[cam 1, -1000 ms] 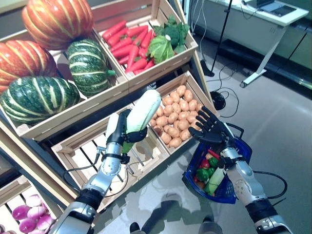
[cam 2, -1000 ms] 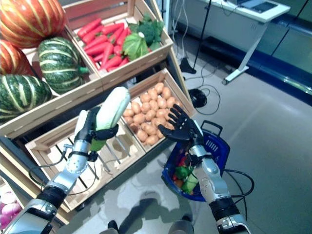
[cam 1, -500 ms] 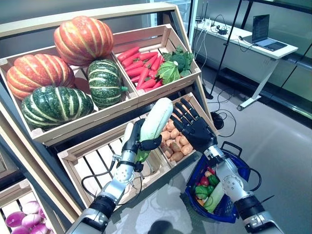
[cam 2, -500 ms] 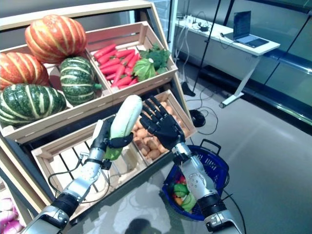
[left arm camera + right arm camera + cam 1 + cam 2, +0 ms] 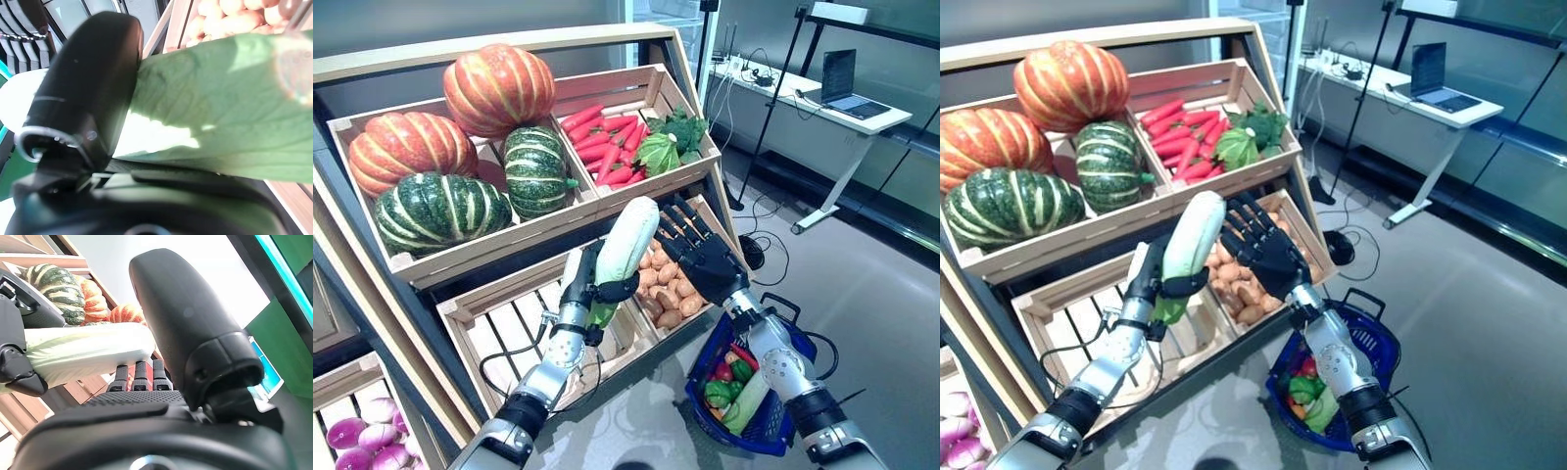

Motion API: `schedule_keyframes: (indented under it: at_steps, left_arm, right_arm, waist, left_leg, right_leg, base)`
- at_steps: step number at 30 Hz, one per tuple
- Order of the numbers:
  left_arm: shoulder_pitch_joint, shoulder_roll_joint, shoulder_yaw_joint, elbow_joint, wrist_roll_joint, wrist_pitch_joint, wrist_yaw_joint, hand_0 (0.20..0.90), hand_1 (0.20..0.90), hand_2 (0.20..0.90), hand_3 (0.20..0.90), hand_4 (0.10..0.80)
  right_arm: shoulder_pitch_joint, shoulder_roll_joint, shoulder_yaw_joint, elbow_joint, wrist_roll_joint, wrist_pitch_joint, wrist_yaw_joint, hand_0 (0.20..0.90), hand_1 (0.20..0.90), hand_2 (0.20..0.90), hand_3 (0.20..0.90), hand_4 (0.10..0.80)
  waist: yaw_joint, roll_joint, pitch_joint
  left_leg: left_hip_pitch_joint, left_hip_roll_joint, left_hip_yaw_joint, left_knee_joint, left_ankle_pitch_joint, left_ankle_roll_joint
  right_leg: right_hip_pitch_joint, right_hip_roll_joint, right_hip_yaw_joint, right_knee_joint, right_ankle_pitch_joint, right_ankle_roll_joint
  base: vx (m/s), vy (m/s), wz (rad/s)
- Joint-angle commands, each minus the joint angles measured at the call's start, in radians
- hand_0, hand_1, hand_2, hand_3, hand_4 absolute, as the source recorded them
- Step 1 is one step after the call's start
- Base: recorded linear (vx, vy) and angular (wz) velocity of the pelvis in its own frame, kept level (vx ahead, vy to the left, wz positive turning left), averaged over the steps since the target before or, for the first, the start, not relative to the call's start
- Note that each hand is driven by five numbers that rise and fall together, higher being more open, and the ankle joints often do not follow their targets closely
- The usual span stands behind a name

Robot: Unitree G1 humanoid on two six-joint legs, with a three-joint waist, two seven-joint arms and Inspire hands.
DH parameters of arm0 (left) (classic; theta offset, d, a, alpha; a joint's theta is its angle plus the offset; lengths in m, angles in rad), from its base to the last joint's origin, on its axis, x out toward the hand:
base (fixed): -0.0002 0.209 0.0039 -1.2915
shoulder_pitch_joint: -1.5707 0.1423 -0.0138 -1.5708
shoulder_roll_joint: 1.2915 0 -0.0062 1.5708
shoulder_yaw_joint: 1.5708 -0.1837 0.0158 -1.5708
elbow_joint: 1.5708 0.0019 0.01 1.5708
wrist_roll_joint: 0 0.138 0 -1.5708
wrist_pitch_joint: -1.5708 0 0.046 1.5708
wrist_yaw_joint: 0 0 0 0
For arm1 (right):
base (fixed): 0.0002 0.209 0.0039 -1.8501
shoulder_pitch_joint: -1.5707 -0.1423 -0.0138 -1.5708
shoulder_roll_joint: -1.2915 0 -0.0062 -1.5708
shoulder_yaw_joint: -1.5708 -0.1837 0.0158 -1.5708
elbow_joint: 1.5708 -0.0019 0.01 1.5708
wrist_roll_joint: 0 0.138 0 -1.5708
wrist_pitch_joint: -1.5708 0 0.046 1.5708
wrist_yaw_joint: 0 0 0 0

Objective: Put vegetables into the basket

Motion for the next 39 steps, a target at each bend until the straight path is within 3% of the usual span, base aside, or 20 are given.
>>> schedule_keyframes:
  at_steps: [1,6,13,16,19,25,32,39]
  left_arm:
    - [-0.186,-0.009,-0.099,-0.04,0.036,-0.091,-0.006,0.3,0.3,0.3,0.3,0.4]
    - [-0.174,-0.003,-0.106,-0.081,0.041,-0.084,0.052,0.3,0.3,0.3,0.3,0.4]
    - [-0.159,-0.017,-0.113,-0.093,0.04,-0.064,0.106,0.3,0.3,0.3,0.3,0.4]
    - [-0.149,-0.017,-0.111,-0.097,0.041,-0.057,0.113,0.3,0.3,0.3,0.3,0.4]
    - [-0.146,-0.011,-0.111,-0.103,0.034,-0.053,0.116,0.3,0.3,0.3,0.3,0.4]
    - [-0.148,-0.015,-0.102,-0.094,0.014,-0.064,0.099,0.3,0.3,0.3,0.3,0.4]
    - [-0.146,-0.014,-0.106,-0.102,0.007,-0.061,0.098,0.3,0.3,0.3,0.3,0.4]
    - [-0.157,-0.014,-0.108,-0.101,0.001,-0.075,0.082,0.3,0.3,0.3,0.3,0.4]
  right_arm:
    - [-0.27,0.044,0.014,-0.018,-0.135,-0.102,-0.078,0.9,0.9,0.9,0.9,0.8]
    - [-0.29,0.014,0.023,-0.031,-0.436,-0.236,-0.298,0.9,0.9,0.9,0.9,0.8]
    - [-0.282,0.046,0.054,-0.096,-0.597,-0.259,-0.544,0.9,0.9,0.9,0.9,0.8]
    - [-0.261,0.05,0.069,-0.124,-0.662,-0.245,-0.589,0.9,0.9,0.9,0.9,0.8]
    - [-0.255,0.048,0.084,-0.145,-0.662,-0.238,-0.605,0.9,0.9,0.9,0.9,0.8]
    - [-0.235,0.082,0.102,-0.148,-0.445,-0.192,-0.524,0.9,0.9,0.9,0.9,0.8]
    - [-0.207,0.083,0.107,-0.111,-0.503,-0.144,-0.55,0.9,0.9,0.9,0.9,0.8]
    - [-0.21,0.108,0.113,-0.054,-0.296,-0.078,-0.448,0.9,0.9,0.9,0.9,0.8]
  waist:
    - [0.011,0.007,-0.046]
    - [0.008,0.009,-0.041]
    - [0.003,0.018,-0.027]
    - [0.001,0.02,-0.026]
    - [0.001,0.022,-0.025]
    - [0.004,0.019,-0.025]
    - [0.003,0.016,-0.028]
    - [0.006,0.012,-0.029]
  left_leg:
    - [0.003,-0.094,-0.007,-0.006,-0.063,0.085]
    - [0.005,-0.096,-0.01,-0.011,-0.061,0.086]
    - [0.015,-0.099,-0.006,-0.014,-0.065,0.09]
    - [0.021,-0.102,-0.006,-0.017,-0.068,0.091]
    - [0.023,-0.102,-0.005,-0.019,-0.068,0.092]
    - [0.026,-0.101,-0.007,-0.02,-0.069,0.09]
    - [0.03,-0.099,-0.008,-0.022,-0.068,0.089]
    - [0.03,-0.097,-0.011,-0.023,-0.066,0.086]
  right_leg:
    - [-0.03,0.097,0.012,-0.036,0.048,-0.106]
    - [-0.035,0.096,0.027,-0.039,0.054,-0.105]
    - [-0.033,0.094,0.043,-0.037,0.053,-0.105]
    - [-0.029,0.094,0.048,-0.039,0.051,-0.104]
    - [-0.028,0.093,0.05,-0.039,0.051,-0.103]
    - [-0.025,0.092,0.051,-0.038,0.049,-0.103]
    - [-0.021,0.091,0.048,-0.041,0.049,-0.102]
    - [-0.019,0.09,0.046,-0.043,0.051,-0.103]
  base:
    - [0.0,0.0,0.0]
    - [-0.002,0.004,0.01]
    - [0.006,0.021,0.0]
    - [0.02,0.024,0.0]
    - [0.0,0.0,0.0]
    - [0.0,0.0,0.0]
    - [0.003,-0.002,0.05]
    - [0.0,-0.001,0.01]
